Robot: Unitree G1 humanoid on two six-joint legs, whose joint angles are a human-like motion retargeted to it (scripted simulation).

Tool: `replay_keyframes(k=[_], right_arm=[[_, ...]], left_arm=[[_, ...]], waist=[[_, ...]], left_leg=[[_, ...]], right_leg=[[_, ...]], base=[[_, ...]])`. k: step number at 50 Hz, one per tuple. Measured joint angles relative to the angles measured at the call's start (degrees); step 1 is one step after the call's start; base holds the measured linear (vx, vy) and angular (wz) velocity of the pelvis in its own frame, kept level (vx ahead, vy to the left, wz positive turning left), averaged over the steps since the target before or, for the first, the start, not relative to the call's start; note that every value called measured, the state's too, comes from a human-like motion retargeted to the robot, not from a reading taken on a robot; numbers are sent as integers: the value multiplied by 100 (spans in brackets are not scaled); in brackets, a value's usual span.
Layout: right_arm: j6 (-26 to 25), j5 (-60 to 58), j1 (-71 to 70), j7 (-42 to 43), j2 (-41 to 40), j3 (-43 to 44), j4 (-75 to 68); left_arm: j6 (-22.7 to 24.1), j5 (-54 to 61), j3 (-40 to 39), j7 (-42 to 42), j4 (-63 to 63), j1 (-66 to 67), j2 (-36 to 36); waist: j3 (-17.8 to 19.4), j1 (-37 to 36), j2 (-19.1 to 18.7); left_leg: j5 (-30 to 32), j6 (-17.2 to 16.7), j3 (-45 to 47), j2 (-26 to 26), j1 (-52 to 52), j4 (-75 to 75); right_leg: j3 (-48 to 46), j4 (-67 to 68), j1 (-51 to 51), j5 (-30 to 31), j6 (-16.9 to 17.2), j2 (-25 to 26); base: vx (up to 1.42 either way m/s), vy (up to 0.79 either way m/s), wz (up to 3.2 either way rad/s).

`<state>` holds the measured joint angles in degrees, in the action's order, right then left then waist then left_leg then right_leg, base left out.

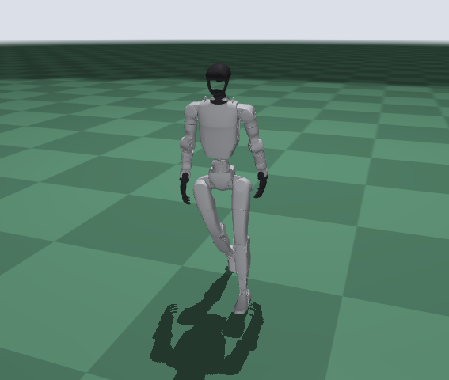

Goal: Walk run

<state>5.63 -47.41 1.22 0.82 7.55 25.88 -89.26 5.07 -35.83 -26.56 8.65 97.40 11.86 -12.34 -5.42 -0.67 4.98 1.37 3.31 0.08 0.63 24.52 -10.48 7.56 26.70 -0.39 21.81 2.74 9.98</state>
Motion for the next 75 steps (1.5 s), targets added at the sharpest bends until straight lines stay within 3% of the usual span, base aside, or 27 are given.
replay_keyframes(k=[3, 5, 9, 14, 18, 20, 23, 25, 29, 34, 37, 40, 43, 47, 53, 59, 63, 64, 67, 69, 71, 73, 75], right_arm=[[11, -3, 69, -153, -35, 7, -228], [-84, -121, 143, -255, -72, 52, -234], [-16, -103, 301, -52, -105, 109, -259], [-38, 55, 517, -52, -142, 167, -336], [-26, 230, 656, -149, -161, 194, -468], [-36, 199, 715, -170, -170, 231, -513], [-66, 85, 776, -159, -174, 302, -573], [-107, 8, 818, -156, -190, 362, -629], [-246, -118, 860, -162, -243, 602, -725], [-276, 206, 773, -209, -207, 783, -746], [-176, 402, 553, -229, -127, 686, -591], [-138, 448, 219, -182, 15, 567, -380], [-104, 365, -98, -68, 202, 434, -166], [109, 475, -394, -106, 498, 291, 127], [280, 697, -662, -210, 814, 300, 400], [170, 614, -728, -213, 789, 447, 297], [232, 460, -581, -221, 497, 592, 173], [267, 403, -516, -229, 405, 618, 147], [291, 252, -271, -232, 159, 604, 101], [341, 205, -79, -147, 74, 528, 27], [378, 87, 82, -31, 51, 525, -88], [275, -43, 199, 65, 51, 540, -176], [118, -117, 285, 125, 65, 629, -213]], left_arm=[[83, 144, 270, -34, -3, -434, -121], [121, 135, 438, -18, -106, -750, -172], [267, -84, 730, 3, -513, -1354, -280], [551, -88, 1065, 5, -971, -1946, -488], [658, -55, 1141, -30, -1083, -2352, -608], [693, 10, 1165, -29, -1054, -2523, -649], [754, 8, 1176, -18, -1048, -2664, -648], [795, -82, 1189, -24, -1098, -2649, -619], [954, -418, 1173, -93, -1179, -2333, -470], [969, -627, 1291, -83, -846, -1740, -129], [941, -678, 1398, 19, -630, -1452, -11], [902, -1019, 1340, -91, -596, -1093, 165], [819, -1199, 1208, -227, -480, -693, 297], [637, -1185, 1135, -71, -225, -351, 343], [437, -1266, 879, 81, -97, -90, 332], [392, -1118, 454, 43, -125, 24, 385], [437, -1072, 120, 139, -173, 83, 431], [439, -1061, 67, 158, -165, 75, 418], [354, -907, 60, 161, -76, -95, 345], [285, -730, 148, 31, -58, -296, 319], [300, -541, 259, -166, -173, -508, 338], [369, -391, 355, -237, -413, -752, 390], [422, -315, 496, -111, -754, -1064, 491]], waist=[[-93, 37, -200], [-118, -42, -303], [-68, 330, -521], [5, 735, -535], [153, 914, -495], [182, 1057, -604], [163, 1138, -762], [175, 1256, -797], [-9, 1473, -813], [-116, 1609, -838], [-161, 1367, -591], [-58, 1526, -677], [-69, 855, -440], [2, 571, -519], [122, 301, -717], [56, 251, -590], [-162, 48, -241], [-227, 34, -137], [-292, 47, -30], [-319, 18, -154], [-370, 140, -454], [-367, 260, -746], [-296, 361, -1004]], left_leg=[[-338, 30, 207, -316, -370, 94], [-524, 17, 447, -462, -585, 120], [-760, -16, 504, -496, -1008, 222], [-1063, -75, 677, -295, -1575, 319], [-1266, -166, 799, -124, -2168, 448], [-1346, -261, 834, -190, -2409, 513], [-1417, -441, 1014, -319, -2667, 536], [-1404, -538, 905, -314, -2823, 450], [-745, -851, 886, -453, -2969, 155], [1347, -1084, 649, -845, -2348, -1625], [1865, -725, 966, -821, -1608, -3221], [932, -710, 656, -851, -700, -4403], [317, -685, 1034, -376, -153, -4488], [-352, -545, 1433, -291, 480, -3685], [-553, -109, 1720, 55, 782, -1158], [-742, 293, 3355, 163, 440, 436], [-528, 904, 4139, 66, 133, 370], [-578, 1048, 3982, 151, 136, 316], [-826, 1169, 3567, 234, 57, 96], [-957, 1154, 3061, 209, 7, 43], [-1050, 1101, 2742, 0, -128, 9], [-1151, 1045, 2484, -157, -316, -31], [-1238, 1044, 2029, -94, -468, -52]], right_leg=[[-490, 1208, -709, 564, 433, 49], [-682, 1705, -1146, -46, 241, -65], [-745, 1721, -1917, -905, 257, -169], [-694, 159, -2450, -1467, 385, -895], [-651, -1556, -2533, -1621, 161, -1573], [-531, -2324, -2612, -1694, -9, -1656], [-401, -2961, -2617, -1831, 296, -1688], [-302, -2633, -2611, -1772, 302, -1685], [-463, -2178, -2560, -1393, 200, -1553], [-782, -2141, -2070, -1681, -109, -1634], [-921, -2304, -1766, -1794, -214, -1728], [-1339, -2428, -1537, -1784, -237, -1736], [-877, -2610, -1227, -1933, -333, -1625], [-1158, -2718, -874, -2114, -443, -1448], [-1517, -2729, -339, -2560, -617, -985], [-2054, -2586, 124, -3009, -582, -786], [-2214, -2301, 270, -3022, -338, -914], [-2330, -2209, 312, -2889, -211, -994], [-2611, -1735, 444, -1915, 448, -1091], [-2268, -1118, 268, -846, 1036, -916], [-1813, -236, -209, -140, 1224, -358], [-1450, 737, -653, 30, 1218, 56], [-1185, 1605, -1070, -618, 1209, 112]], base=[[66, -14, -83], [60, -3, -130], [55, -1, -17], [55, -7, -16], [63, -16, -20], [60, -16, 1], [69, -27, -13], [74, -39, 17], [76, -48, 29], [74, -47, 35], [61, -35, -48], [56, -24, 31], [57, -14, -111], [55, -3, 10], [59, -1, 63], [62, -5, 79], [78, -3, 20], [75, -7, 28], [79, 2, 50], [76, 7, 78], [70, 0, 157], [74, 12, 174], [55, 24, 180]])
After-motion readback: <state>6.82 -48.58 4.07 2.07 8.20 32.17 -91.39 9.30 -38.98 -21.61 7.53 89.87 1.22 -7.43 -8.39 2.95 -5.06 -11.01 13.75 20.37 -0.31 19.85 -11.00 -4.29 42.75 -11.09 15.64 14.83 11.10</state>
